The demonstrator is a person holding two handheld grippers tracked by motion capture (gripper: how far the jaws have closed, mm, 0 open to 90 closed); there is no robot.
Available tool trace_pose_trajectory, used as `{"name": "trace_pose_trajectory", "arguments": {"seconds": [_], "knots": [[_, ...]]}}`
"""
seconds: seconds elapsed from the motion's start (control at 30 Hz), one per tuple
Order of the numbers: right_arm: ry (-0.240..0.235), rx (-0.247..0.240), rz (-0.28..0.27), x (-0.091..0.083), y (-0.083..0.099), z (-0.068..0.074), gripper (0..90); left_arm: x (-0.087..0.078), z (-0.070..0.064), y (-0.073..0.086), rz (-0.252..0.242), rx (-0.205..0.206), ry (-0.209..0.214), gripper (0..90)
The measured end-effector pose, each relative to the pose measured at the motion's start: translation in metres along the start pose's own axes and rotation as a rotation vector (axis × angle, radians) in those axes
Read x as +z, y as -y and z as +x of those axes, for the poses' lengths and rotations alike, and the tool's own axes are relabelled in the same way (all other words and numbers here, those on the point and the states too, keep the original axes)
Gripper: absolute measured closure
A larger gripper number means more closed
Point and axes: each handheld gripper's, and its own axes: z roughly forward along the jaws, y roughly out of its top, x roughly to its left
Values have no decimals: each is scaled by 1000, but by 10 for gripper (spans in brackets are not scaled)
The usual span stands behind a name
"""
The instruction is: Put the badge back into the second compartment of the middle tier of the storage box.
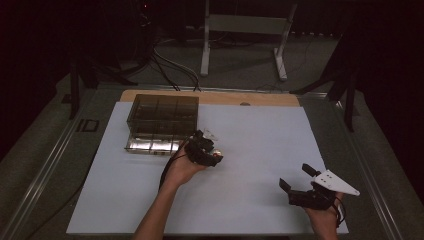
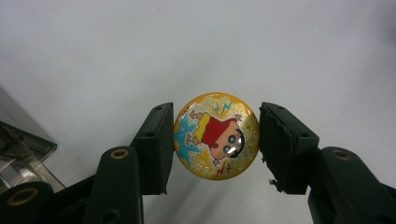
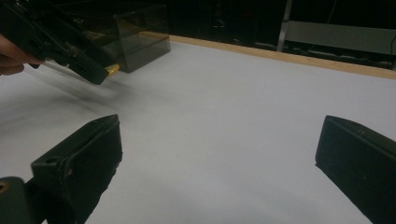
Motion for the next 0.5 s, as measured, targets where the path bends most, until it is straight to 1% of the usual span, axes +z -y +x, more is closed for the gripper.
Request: {"name": "trace_pose_trajectory", "arguments": {"seconds": [0.27, 0.5], "knots": [[-2, 0, -1, 0, 0, 0, 4, -5, 3, 0, -13, -13, 4, 488], [-3, 1, -1, 0, 0, 0, 4, -12, 6, 0, -19, -18, -2, 488]]}}
